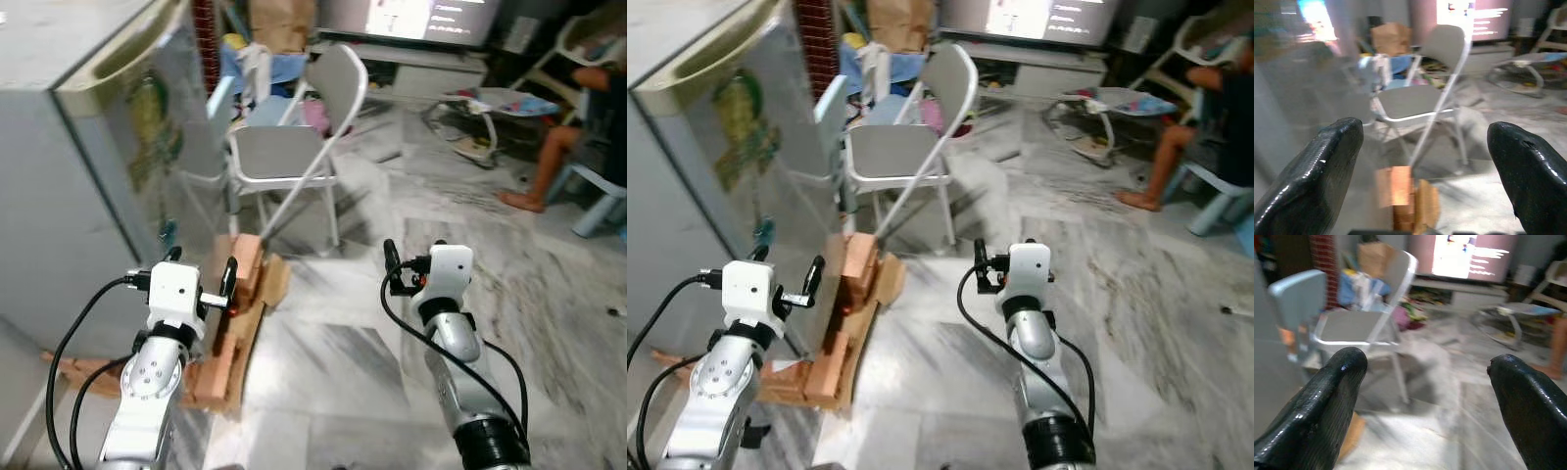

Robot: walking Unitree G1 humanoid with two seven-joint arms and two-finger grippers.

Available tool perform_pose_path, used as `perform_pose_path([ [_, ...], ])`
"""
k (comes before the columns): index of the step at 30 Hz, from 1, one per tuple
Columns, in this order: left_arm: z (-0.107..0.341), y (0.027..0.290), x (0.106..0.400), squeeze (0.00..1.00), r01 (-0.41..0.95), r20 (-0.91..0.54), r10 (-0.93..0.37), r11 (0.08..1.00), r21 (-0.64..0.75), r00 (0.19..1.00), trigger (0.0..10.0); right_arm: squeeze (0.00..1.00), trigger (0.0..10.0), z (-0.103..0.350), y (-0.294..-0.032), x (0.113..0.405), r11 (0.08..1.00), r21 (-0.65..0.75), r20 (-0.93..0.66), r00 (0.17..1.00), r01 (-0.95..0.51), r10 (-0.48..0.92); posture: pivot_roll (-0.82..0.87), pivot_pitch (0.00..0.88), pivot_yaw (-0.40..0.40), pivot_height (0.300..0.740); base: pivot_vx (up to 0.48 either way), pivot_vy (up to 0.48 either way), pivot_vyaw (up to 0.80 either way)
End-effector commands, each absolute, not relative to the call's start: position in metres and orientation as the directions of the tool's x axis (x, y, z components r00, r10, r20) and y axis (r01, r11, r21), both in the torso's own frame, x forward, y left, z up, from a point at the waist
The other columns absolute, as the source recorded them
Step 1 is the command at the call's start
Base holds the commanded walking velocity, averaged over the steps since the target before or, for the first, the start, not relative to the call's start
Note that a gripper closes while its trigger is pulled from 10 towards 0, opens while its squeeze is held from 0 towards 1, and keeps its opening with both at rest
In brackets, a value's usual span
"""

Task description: Restocking fridge

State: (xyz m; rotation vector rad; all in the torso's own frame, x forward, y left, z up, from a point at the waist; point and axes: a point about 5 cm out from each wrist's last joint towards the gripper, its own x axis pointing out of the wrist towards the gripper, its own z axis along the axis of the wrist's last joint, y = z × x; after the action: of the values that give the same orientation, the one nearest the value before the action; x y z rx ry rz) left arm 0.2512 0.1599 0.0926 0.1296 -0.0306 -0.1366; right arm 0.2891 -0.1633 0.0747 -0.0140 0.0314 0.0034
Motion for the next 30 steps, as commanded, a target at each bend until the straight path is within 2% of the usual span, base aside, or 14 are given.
perform_pose_path([
  [1,0.093,0.162,0.25,0.0,0.13,0.017,-0.134,0.981,0.146,0.991,10.0,0.0,10.0,0.08,-0.162,0.29,1.0,-0.011,-0.017,1.0,-0.005,0.005,0.11,0.0,-0.051,0.74,0.0,0.439,0.0],
  [5,0.092,0.161,0.249,0.0,0.133,0.016,-0.136,0.98,0.145,0.991,10.0,0.0,10.0,0.08,-0.161,0.29,1.0,-0.022,-0.014,1.0,-0.014,0.014,0.11,0.0,-0.054,0.74,0.065,0.43,0.0],
  [20,0.09,0.155,0.248,0.0,0.149,-0.011,-0.149,0.981,0.123,0.989,10.0,0.0,10.0,0.082,-0.164,0.285,0.999,-0.031,-0.03,0.999,-0.015,0.014,0.11,0.0,-0.078,0.74,0.0,0.0,0.0],
  [25,0.092,0.156,0.267,0.0,0.137,-0.013,-0.136,0.985,0.107,0.991,10.0,0.0,10.0,0.082,-0.166,0.275,0.999,-0.015,-0.086,0.996,-0.028,0.027,0.09,0.0,-0.082,0.74,0.0,0.0,0.0],
  [30,0.103,0.168,0.287,0.0,0.04,0.028,-0.044,0.993,0.111,0.999,10.0,0.0,10.0,0.083,-0.164,0.266,0.998,-0.01,-0.105,0.993,-0.055,0.054,0.06,0.0,-0.069,0.74,0.0,0.0,0.0],
])
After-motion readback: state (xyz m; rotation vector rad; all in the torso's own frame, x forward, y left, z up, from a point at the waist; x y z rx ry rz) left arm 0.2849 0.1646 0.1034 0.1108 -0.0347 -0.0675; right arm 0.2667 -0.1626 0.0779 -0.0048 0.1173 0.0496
